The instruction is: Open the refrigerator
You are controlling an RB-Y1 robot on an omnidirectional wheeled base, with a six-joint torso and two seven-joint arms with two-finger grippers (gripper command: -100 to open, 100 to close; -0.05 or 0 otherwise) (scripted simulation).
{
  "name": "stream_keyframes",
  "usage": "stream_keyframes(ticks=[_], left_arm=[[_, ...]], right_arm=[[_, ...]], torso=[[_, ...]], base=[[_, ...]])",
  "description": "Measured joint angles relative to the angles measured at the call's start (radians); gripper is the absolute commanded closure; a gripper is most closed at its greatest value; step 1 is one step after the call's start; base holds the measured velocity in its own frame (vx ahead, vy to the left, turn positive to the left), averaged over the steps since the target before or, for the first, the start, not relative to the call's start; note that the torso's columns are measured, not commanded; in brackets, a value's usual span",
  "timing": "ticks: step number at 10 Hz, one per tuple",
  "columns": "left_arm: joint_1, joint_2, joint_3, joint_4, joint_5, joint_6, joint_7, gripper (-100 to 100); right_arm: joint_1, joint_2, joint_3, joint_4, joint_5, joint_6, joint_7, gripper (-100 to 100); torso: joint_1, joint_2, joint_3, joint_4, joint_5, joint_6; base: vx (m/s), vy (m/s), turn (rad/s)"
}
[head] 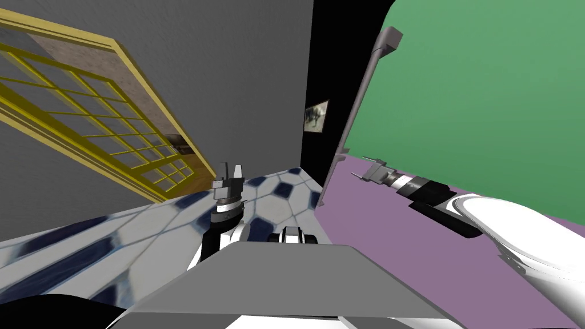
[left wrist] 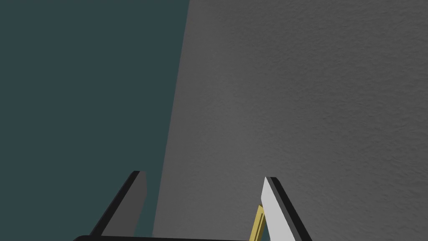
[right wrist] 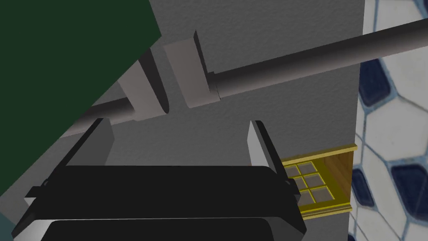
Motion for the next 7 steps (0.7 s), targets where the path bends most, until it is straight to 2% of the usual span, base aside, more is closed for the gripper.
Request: stream_keyframes(ticks=[2,3,5,6,7], left_arm=[[0.0,0.0,0.0,0.0,0.0,0.0,0.0,0],[0.0,0.0,0.0,0.0,0.0,0.0,0.0,0],[0.0,0.0,0.0,0.0,0.0,0.0,0.0,0],[0.0,0.0,0.0,0.0,0.0,0.0,0.0,0],[0.0,0.0,0.0,0.0,0.0,0.0,0.0,0]], right_arm=[[-0.011,-0.035,-0.02,0.018,0.047,0.005,0.016,-100],[-0.026,-0.067,-0.021,0.029,0.077,0.016,0.012,-100],[-0.029,-0.096,-0.055,0.039,0.105,0.014,0.017,-100],[-0.034,-0.115,-0.064,0.045,0.127,0.016,0.019,-100],[-0.035,-0.118,-0.065,0.045,0.13,0.017,0.019,-100]], torso=[[0.0,-0.005,-0.005,-0.001,0.003,-0.004],[0.0,-0.006,-0.005,-0.002,0.002,-0.003],[-0.001,-0.004,-0.003,-0.001,0.001,-0.002],[-0.001,-0.005,-0.005,-0.001,0.002,-0.003],[-0.001,-0.002,-0.002,-0.001,0.0,-0.001]], base=[[0.066,0.063,0.114],[0.065,0.048,0.1],[0.065,0.042,0.059],[0.029,0.019,0.016],[-0.139,-0.176,0.302]])
